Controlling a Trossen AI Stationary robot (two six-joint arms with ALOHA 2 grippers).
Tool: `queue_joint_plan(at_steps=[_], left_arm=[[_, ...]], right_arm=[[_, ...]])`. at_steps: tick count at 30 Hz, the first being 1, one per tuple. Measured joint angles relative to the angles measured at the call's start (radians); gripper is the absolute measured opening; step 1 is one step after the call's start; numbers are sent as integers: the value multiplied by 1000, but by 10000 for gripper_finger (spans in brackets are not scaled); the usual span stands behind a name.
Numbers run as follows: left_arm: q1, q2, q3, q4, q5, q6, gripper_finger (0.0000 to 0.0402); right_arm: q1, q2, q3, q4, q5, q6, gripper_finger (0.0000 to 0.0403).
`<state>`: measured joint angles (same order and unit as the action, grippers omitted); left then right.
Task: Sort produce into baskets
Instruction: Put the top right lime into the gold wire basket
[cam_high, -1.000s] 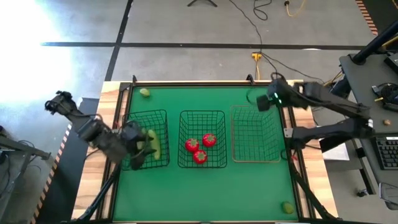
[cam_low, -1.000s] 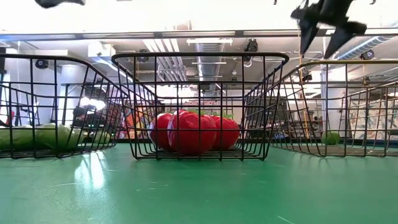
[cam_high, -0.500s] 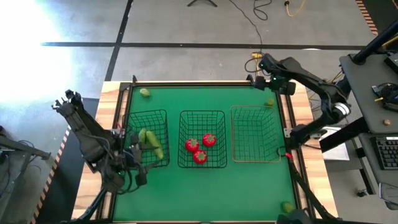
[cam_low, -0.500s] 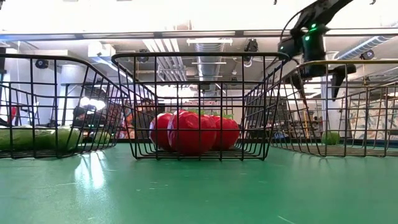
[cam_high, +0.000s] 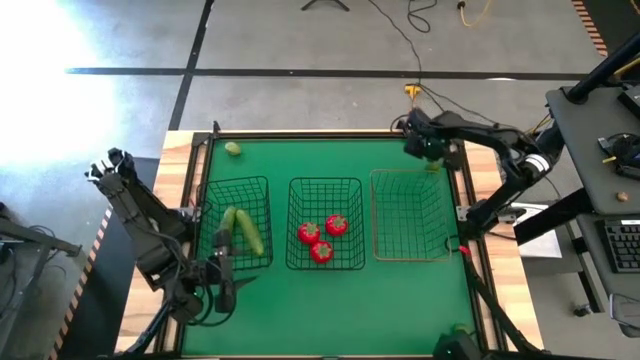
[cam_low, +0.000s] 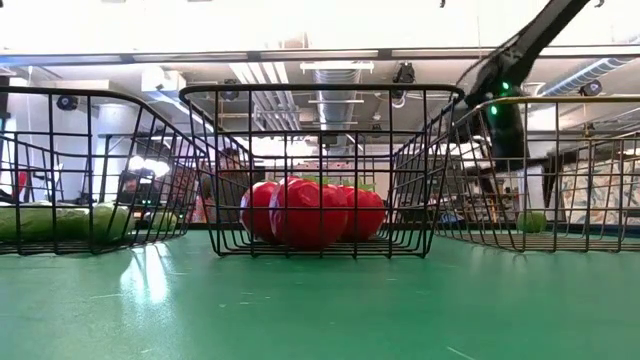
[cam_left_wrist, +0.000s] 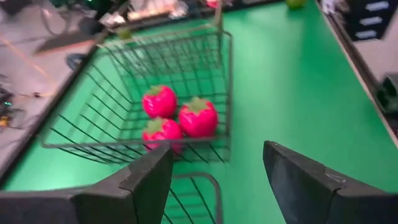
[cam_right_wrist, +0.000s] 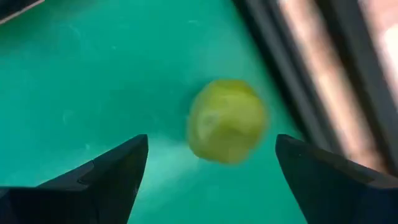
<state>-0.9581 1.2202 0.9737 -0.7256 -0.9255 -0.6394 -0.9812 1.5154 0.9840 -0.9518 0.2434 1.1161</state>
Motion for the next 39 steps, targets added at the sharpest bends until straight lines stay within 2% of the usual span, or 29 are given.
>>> queue_joint_plan(at_steps=[3,6,16,20,23,27,34,39], left_arm=[[-26,-4,0,-13,41,-25,231],[-46,-5,0,-37,91,-62,231],[-83,-9,0,-93,125,-79,231],[-84,-12,0,-120,172,-109,231],[-91,-13,0,-156,213,-148,231],[-107,-53,0,-226,212,-191,231],[-109,-103,0,-291,205,-182,231],[-110,-121,-1,-299,190,-154,231]], right_arm=[[-12,14,-72,140,-16,22,326],[-13,33,-107,200,1,38,309],[-1,48,-118,224,23,77,256],[2,48,-119,229,119,96,226],[4,52,-122,234,147,122,212],[4,59,-123,276,150,129,204],[16,88,-123,318,180,135,199],[27,68,-124,301,213,119,154]])
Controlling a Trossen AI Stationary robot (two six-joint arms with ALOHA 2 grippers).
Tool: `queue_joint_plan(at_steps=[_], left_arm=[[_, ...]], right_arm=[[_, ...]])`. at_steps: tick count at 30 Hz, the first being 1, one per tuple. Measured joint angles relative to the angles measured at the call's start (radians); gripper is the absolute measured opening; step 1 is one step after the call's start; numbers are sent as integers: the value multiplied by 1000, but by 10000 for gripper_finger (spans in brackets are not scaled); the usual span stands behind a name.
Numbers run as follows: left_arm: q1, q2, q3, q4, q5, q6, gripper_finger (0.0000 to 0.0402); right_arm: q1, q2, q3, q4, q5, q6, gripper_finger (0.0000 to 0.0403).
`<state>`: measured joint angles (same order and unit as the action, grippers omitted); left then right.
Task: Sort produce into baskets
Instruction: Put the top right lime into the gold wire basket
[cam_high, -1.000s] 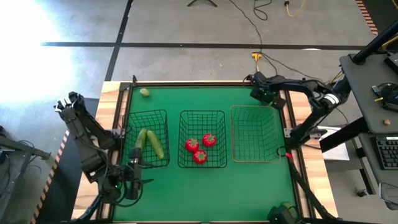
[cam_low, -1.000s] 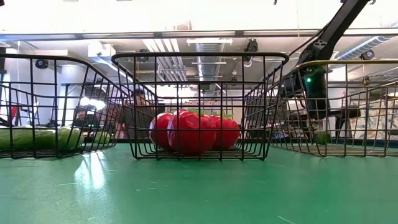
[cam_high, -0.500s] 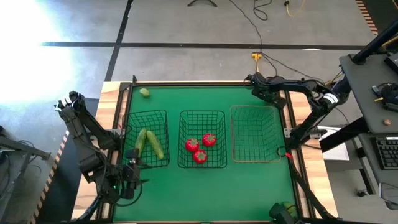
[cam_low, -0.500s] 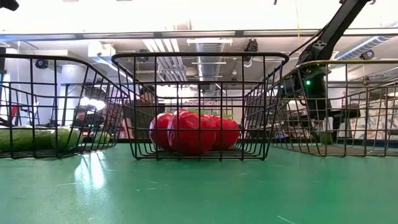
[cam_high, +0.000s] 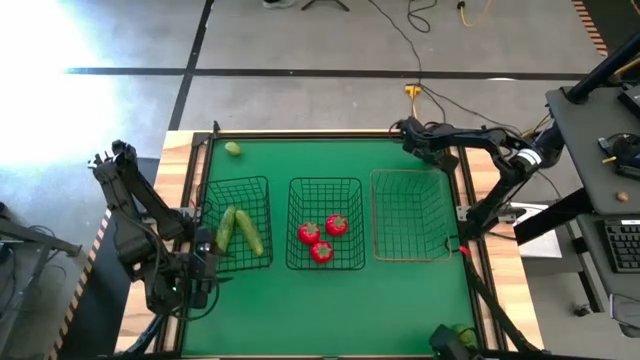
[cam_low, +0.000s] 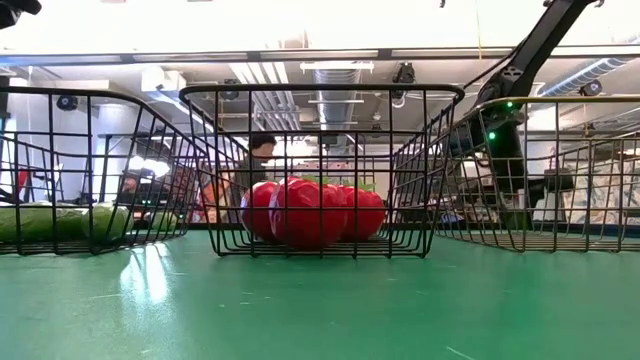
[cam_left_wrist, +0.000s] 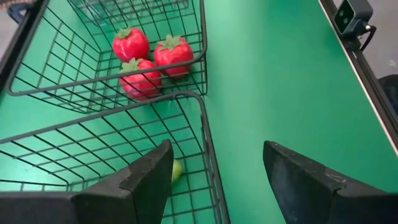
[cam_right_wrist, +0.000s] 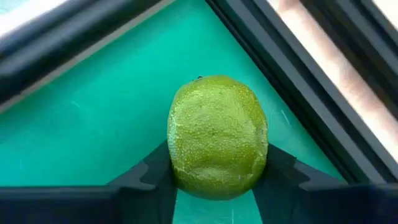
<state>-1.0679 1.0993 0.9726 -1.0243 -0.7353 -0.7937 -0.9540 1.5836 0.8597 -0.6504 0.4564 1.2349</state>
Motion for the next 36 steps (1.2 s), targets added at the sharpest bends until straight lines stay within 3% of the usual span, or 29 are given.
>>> queue_joint_plan(at_steps=[5,11,16,20,24,29,34,36], left_arm=[[1,-5,0,-1,-30,33,231],[0,-12,0,-3,-173,58,231],[1,-19,-1,-15,-197,86,231],[1,-20,-1,-12,-200,58,231],[1,-19,0,-10,-200,-40,231],[1,-19,0,7,-201,-104,231],[0,-18,7,34,-251,-101,231],[0,-18,9,52,-280,-84,231]], right_arm=[[23,-55,0,-1,17,-17,135],[113,-199,14,-2,81,-140,135],[272,-358,109,-26,154,-296,136],[454,-426,231,-83,144,-410,135],[681,-427,342,-216,66,-388,136],[898,-393,414,-412,-129,-264,139],[998,-349,403,-705,-193,-94,137],[1002,-334,367,-741,-251,-69,137]])
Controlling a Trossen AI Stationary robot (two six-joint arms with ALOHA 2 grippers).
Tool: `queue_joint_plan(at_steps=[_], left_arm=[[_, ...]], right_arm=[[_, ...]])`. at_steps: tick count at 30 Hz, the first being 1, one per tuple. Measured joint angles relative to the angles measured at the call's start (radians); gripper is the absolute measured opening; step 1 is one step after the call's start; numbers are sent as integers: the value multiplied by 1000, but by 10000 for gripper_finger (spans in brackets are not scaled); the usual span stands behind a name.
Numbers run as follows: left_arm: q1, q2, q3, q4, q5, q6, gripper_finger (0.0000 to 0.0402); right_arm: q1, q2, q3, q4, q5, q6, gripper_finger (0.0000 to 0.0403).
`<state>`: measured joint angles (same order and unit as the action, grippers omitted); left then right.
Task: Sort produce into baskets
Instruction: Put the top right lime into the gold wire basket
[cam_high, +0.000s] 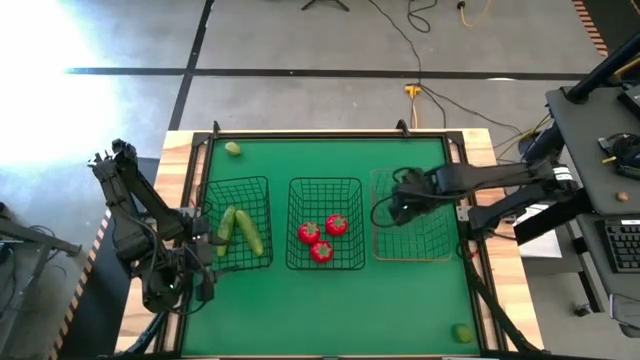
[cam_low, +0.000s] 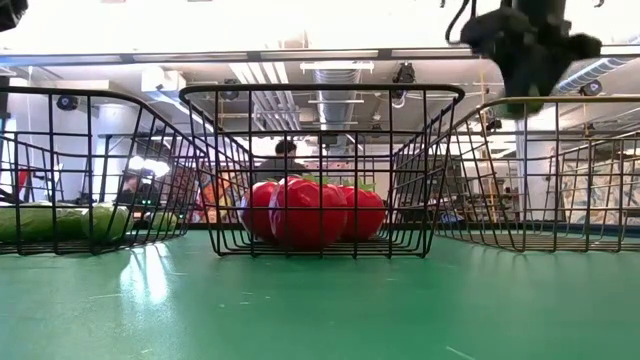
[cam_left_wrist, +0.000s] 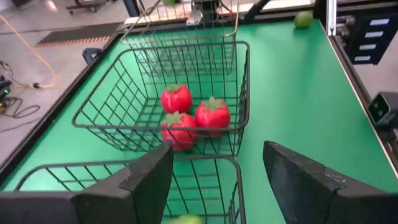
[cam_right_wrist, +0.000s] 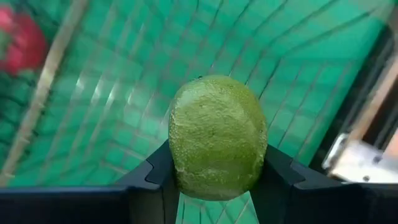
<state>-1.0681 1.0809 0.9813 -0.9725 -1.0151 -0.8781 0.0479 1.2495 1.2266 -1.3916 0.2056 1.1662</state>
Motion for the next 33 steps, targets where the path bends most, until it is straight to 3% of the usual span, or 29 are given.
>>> queue_joint_plan(at_steps=[10,18,27,33], left_arm=[[0,24,0,52,-70,31,231],[0,27,0,85,-91,23,231],[1,27,0,123,-139,23,231],[4,27,0,147,-154,24,231]], right_arm=[[-77,119,-232,277,-191,-271,137],[-134,221,-297,349,-274,-429,144],[-134,278,-277,350,-256,-479,219],[-127,242,-180,265,-246,-471,271]])
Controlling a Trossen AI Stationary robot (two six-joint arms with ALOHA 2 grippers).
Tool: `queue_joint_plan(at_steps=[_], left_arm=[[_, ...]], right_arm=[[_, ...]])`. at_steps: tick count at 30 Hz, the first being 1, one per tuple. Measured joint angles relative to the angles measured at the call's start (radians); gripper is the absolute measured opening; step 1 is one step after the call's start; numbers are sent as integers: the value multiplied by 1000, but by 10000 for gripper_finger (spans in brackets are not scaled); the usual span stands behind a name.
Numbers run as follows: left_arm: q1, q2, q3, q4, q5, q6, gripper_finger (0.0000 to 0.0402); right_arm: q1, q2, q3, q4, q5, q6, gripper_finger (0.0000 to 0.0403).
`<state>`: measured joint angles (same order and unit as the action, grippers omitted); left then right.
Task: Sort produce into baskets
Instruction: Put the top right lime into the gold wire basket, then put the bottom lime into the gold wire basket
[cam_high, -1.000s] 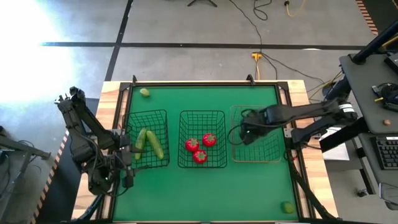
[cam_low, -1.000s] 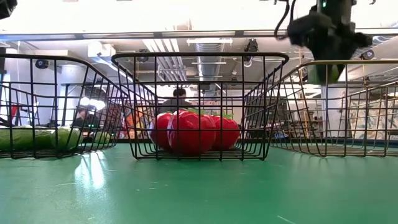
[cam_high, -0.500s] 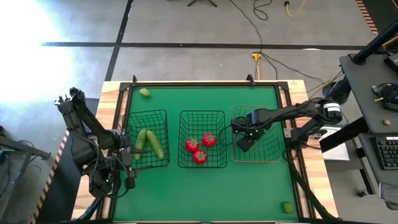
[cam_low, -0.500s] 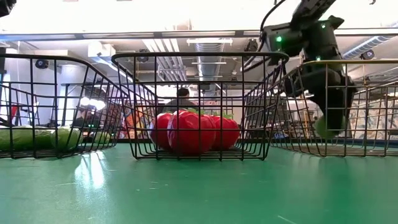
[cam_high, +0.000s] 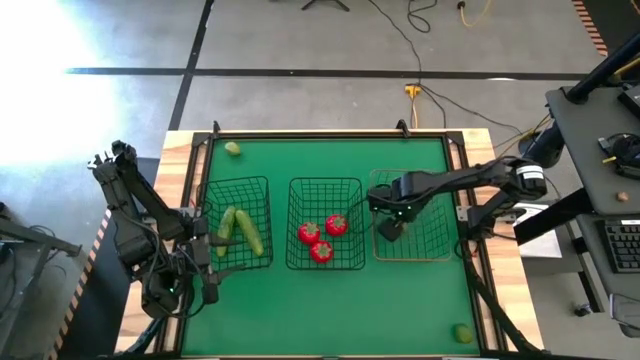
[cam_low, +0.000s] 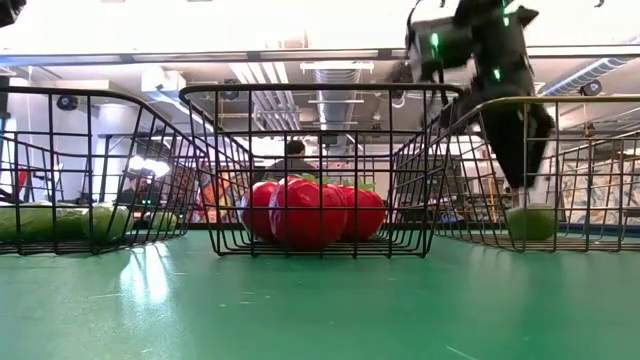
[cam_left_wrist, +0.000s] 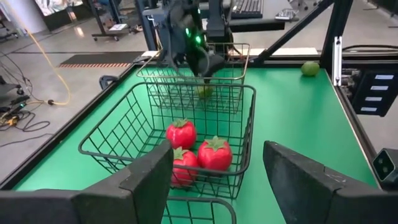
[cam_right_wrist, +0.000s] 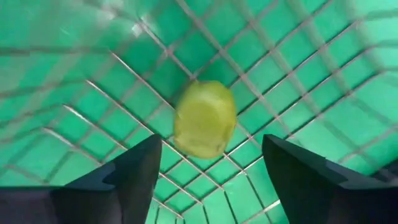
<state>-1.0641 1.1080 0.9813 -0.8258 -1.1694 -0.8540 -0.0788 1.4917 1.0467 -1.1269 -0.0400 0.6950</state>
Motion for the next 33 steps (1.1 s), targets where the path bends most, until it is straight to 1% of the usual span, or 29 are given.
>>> queue_joint_plan(at_steps=[4,8,13,19,22,24,27,31,33], left_arm=[[1,0,0,19,0,7,231],[1,0,0,22,0,11,231],[3,0,0,23,0,11,231],[9,0,0,43,0,7,231],[15,0,0,77,-2,8,231],[17,0,0,101,-2,7,231],[19,0,0,127,-3,7,231],[19,2,0,132,-54,7,231],[20,2,0,132,-63,7,231]], right_arm=[[54,-39,103,-64,66,33,283],[161,-76,210,-106,129,104,284],[371,-95,330,-103,201,199,272],[662,-74,442,-82,375,332,253],[795,-65,461,-35,471,376,247],[869,-62,463,8,505,393,247],[959,-61,462,39,522,418,252],[1051,-61,454,36,540,512,261],[1093,-61,448,39,542,566,267]])
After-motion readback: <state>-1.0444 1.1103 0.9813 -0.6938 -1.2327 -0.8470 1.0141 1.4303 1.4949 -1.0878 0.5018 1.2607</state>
